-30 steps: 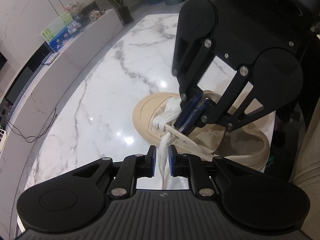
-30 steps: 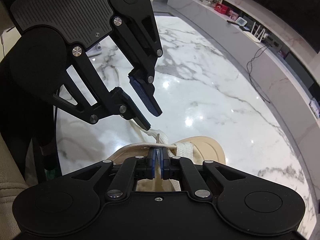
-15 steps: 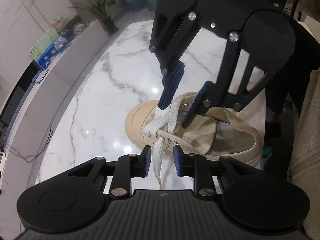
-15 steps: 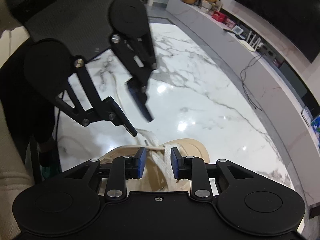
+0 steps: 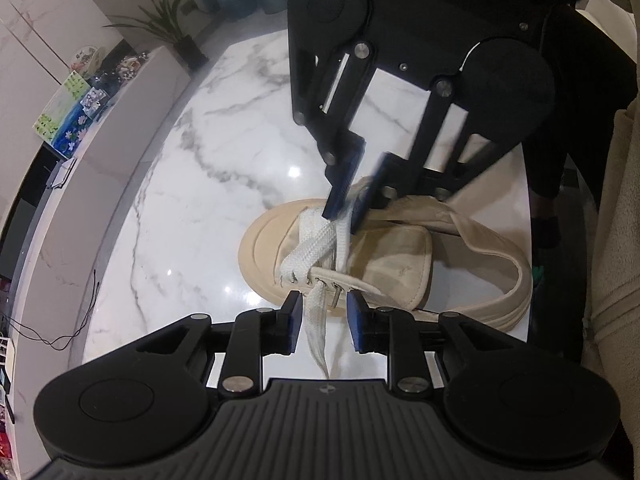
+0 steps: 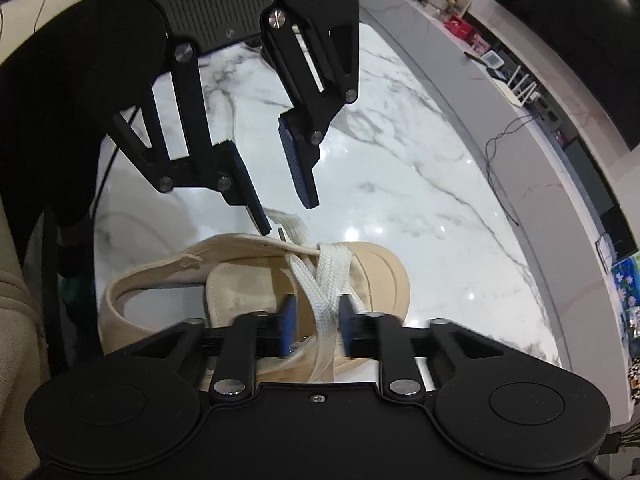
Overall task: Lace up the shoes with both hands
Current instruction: 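Grasp the lace tip emerging from the eyelet with the left gripper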
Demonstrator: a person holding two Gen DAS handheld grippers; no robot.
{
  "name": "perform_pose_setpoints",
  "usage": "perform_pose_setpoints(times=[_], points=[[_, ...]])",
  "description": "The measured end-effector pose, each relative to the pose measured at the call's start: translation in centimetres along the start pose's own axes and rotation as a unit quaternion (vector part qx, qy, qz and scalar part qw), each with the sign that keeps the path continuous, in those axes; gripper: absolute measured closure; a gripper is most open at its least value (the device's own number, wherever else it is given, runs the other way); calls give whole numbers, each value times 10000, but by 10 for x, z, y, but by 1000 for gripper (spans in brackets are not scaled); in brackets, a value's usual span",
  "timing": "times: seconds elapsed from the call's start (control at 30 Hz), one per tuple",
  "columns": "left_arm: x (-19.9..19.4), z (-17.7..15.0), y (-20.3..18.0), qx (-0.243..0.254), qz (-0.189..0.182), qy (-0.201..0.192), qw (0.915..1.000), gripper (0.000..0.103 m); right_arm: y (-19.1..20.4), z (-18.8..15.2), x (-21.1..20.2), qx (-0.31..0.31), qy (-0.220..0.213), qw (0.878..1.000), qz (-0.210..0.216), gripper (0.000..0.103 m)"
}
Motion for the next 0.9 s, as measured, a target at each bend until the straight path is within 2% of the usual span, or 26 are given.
perform_pose_setpoints(times=[0.03, 0.27, 0.5, 0.7, 0.9], points=[[0, -1, 0, 17, -9, 8, 10000, 80, -2, 1, 1, 47, -49, 10000, 12, 103], [3, 0, -1, 130, -3, -10, 9999, 80, -4, 2, 1, 113, -158, 9998, 73, 103], [9, 2, -2, 607, -52, 60, 9981, 80, -9, 4, 0, 379, -171, 9991, -18, 103], [15, 2, -1, 850, -287, 272, 9956, 81, -12, 5, 2, 556, -172, 9983, -67, 103], [24, 7, 7, 939, -664, 475, 9922, 89, -7, 2, -3, 622, -218, 9978, -16, 103]])
Point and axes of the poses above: each gripper's, at about its wrist camera, not at the fingertips, and x roughly the way its jaws point, y to its left, z to its top, the point moved 4 cm from there along x, roughly the way its jaws point, and after that the axes turned 10 degrees about -x, right-handed, at the moved point
